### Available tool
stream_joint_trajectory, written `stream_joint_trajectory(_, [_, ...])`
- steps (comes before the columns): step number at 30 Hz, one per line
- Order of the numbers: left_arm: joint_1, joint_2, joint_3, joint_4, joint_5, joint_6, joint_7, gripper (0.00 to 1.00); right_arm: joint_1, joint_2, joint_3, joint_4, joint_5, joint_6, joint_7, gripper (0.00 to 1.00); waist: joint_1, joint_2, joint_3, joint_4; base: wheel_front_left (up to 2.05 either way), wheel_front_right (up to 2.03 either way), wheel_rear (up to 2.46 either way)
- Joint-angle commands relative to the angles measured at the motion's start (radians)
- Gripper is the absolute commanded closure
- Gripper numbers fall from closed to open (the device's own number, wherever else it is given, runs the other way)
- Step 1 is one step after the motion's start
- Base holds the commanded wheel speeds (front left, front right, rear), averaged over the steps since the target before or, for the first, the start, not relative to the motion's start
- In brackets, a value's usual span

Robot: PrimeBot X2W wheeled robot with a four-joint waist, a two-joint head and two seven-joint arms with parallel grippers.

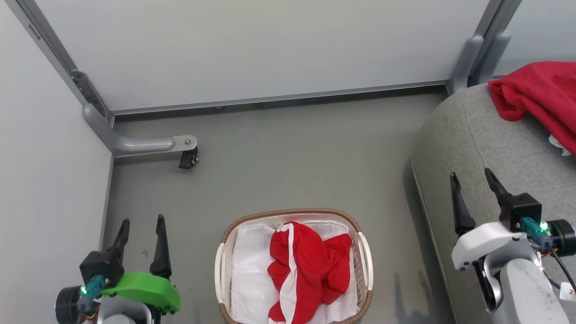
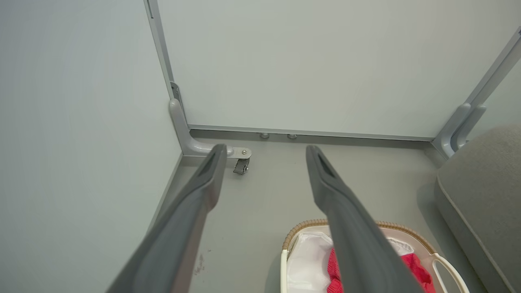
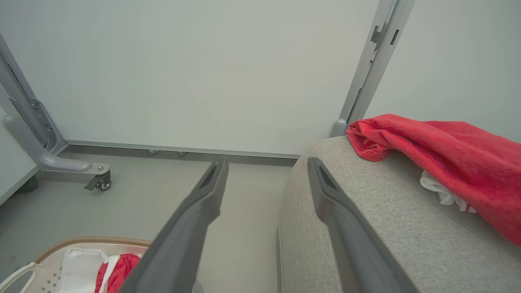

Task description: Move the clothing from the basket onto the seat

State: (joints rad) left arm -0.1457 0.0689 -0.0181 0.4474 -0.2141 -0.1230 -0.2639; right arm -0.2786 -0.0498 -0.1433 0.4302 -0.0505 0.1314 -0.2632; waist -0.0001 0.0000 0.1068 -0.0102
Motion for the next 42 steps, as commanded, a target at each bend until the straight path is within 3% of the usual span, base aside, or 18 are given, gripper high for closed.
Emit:
stream_joint_trajectory(1, [0.026, -0.006, 0.015, -0.009, 0.010, -0.001, -0.001, 0.00, 0.025, -0.003, 0.002, -0.002, 0.009, -0.001, -0.002, 0.00, 0.0001, 0.0000, -0.012, -0.002, 0.00, 0.00, 0.00])
stream_joint_trajectory(9, [0.087, -0.016, 0.050, -0.039, 0.010, -0.004, -0.001, 0.00, 0.060, -0.003, 0.014, -0.011, 0.036, -0.001, -0.002, 0.00, 0.0001, 0.0000, -0.007, -0.010, 0.00, 0.00, 0.00])
stream_joint_trajectory(15, [0.042, -0.016, 0.002, -0.032, -0.030, -0.006, -0.001, 0.00, 0.013, -0.003, 0.038, -0.034, 0.055, -0.001, -0.002, 0.00, 0.0001, 0.0000, 0.044, -0.029, 0.00, 0.00, 0.00])
stream_joint_trajectory(29, [-0.229, -0.016, -0.186, 0.040, -0.065, -0.010, -0.001, 0.00, -0.159, -0.002, 0.151, -0.148, 0.131, -0.001, -0.002, 0.00, 0.0001, 0.0000, 0.329, -0.164, 0.00, 0.00, 0.00])
stream_joint_trajectory(42, [-0.432, 0.024, -0.278, 0.202, -0.099, -0.010, -0.001, 0.00, -0.246, -0.002, 0.237, -0.249, 0.209, -0.001, -0.002, 0.00, 0.0001, 0.0000, 0.531, -0.277, 0.00, 0.00, 0.00])
